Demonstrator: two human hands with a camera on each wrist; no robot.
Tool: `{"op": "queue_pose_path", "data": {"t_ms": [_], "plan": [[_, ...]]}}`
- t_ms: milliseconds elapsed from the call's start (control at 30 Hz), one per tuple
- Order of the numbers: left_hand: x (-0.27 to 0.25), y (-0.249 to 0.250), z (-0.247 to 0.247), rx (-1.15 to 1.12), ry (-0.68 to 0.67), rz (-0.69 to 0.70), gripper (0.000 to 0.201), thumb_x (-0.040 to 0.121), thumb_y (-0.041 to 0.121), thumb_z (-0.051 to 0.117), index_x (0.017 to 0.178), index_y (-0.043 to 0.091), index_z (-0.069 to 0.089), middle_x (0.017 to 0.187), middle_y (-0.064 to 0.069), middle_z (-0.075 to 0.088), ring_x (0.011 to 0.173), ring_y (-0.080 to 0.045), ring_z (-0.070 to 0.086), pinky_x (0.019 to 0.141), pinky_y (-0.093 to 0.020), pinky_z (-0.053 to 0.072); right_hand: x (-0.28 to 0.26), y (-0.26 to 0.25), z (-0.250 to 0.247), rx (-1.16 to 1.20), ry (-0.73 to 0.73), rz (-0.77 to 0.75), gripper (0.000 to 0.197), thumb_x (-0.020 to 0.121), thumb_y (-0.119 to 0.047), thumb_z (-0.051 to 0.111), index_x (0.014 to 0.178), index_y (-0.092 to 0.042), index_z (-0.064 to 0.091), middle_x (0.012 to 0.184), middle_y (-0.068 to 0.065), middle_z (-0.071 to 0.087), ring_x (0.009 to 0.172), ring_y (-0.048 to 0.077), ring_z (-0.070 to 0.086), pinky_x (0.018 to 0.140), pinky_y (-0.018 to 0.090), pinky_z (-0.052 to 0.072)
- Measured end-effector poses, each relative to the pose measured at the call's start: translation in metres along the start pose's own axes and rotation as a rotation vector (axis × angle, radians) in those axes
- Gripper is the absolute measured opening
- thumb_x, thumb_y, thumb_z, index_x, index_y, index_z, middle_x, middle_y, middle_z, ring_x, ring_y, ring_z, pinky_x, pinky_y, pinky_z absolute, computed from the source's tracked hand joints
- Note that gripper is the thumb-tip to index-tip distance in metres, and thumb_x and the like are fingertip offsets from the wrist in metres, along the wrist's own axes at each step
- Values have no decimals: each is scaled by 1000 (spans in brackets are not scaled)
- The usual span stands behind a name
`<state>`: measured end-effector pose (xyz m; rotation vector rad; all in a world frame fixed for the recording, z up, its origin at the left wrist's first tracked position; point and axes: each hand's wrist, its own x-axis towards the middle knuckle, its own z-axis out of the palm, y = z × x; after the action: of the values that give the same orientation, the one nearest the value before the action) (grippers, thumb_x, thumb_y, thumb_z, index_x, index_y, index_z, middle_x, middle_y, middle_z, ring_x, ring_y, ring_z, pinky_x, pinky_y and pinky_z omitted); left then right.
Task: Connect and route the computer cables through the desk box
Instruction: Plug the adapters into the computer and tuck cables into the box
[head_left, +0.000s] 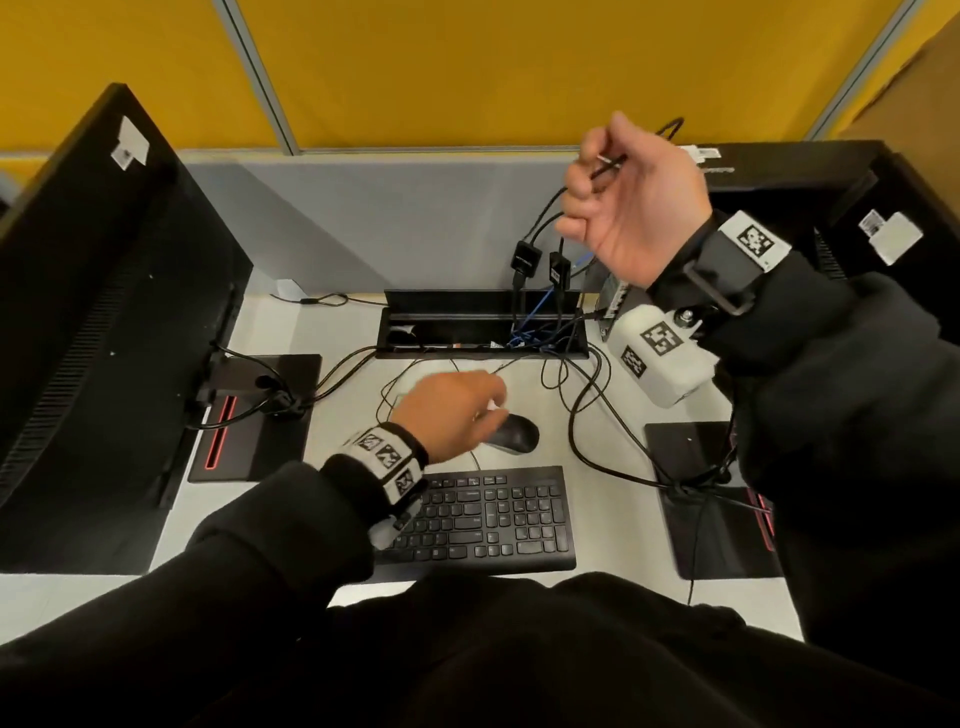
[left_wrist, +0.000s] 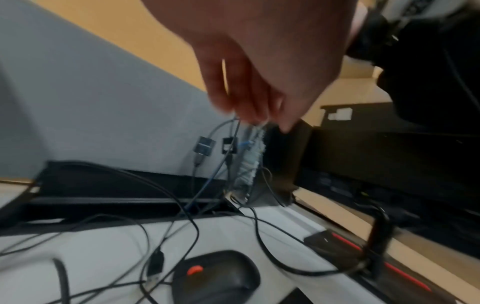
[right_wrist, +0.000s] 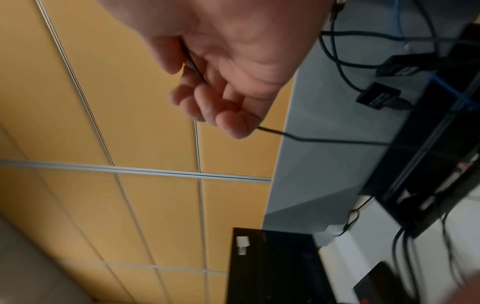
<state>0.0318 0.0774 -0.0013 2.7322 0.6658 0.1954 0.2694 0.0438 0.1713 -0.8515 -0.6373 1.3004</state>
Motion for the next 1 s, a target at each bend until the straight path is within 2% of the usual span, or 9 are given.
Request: {"op": "queue_pose_path", "data": {"t_ms": [100, 200, 333, 433, 533, 667, 833, 900, 1000], "plan": [[23, -2, 41, -41, -335, -17, 36, 95, 31, 58, 130, 24, 60, 121, 3, 66, 108, -20, 63, 93, -39, 52, 5, 11, -5, -247, 113, 35, 40, 108, -35, 36, 91, -10, 62, 88, 16, 66, 65, 24, 58, 61, 34, 51], [37, -13, 75, 22, -423, -92, 57, 89, 23, 65, 144, 21, 49, 138, -3, 56, 124, -26, 56, 103, -42, 49, 0, 25, -15, -532, 194, 121, 40, 107, -38, 41, 98, -12, 71, 114, 18, 72, 80, 29, 67, 67, 38, 56], [42, -26, 106, 265, -475, -188, 70, 82, 23, 72, 145, 20, 41, 136, -5, 52, 123, -30, 52, 98, -45, 49, -14, 28, -17, -682, 186, 220, 45, 106, -43, 43, 97, -10, 73, 110, 22, 71, 86, 34, 68, 77, 45, 57], [41, -29, 116, 391, -436, -163, 54, 84, 30, 68, 134, 20, 51, 127, -5, 56, 115, -28, 53, 92, -42, 44, -20, 17, -20, -676, 158, 228, 47, 107, -43, 43, 104, -4, 69, 100, 25, 70, 87, 37, 69, 85, 49, 57], [45, -20, 110, 402, -358, -65, 45, 83, 37, 67, 123, 20, 59, 119, -4, 59, 110, -27, 53, 91, -42, 41, -18, 5, -21, -647, 157, 233, 47, 108, -42, 40, 105, -3, 67, 100, 29, 70, 91, 39, 72, 88, 51, 58], [53, 32, 99, 223, -236, 196, 51, 78, 41, 74, 125, 24, 62, 113, 0, 59, 100, -22, 58, 88, -40, 48, -5, -5, -15, -628, 157, 210, 46, 108, -40, 38, 100, -5, 67, 98, 26, 72, 96, 39, 73, 87, 52, 59], [53, 91, 132, 279, -342, 501, 47, 78, 28, 79, 123, 29, 66, 111, 4, 63, 97, -23, 59, 85, -40, 47, 11, -13, 4, -544, 138, 144, 45, 108, -40, 38, 100, -6, 66, 96, 23, 71, 98, 40, 72, 81, 49, 61], [53, 96, 145, 349, -384, 552, 44, 82, 31, 77, 125, 30, 66, 117, 4, 63, 101, -23, 58, 86, -39, 46, 14, -13, 11, -531, 117, 139, 45, 108, -41, 38, 99, -7, 66, 93, 22, 71, 94, 38, 72, 79, 48, 61], [57, 88, 153, 328, -418, 478, 46, 88, 28, 74, 133, 28, 62, 125, 0, 61, 110, -27, 57, 92, -40, 44, 13, -7, 16, -510, 78, 155, 44, 108, -40, 37, 95, -8, 65, 95, 22, 71, 93, 37, 72, 80, 48, 60]]}}
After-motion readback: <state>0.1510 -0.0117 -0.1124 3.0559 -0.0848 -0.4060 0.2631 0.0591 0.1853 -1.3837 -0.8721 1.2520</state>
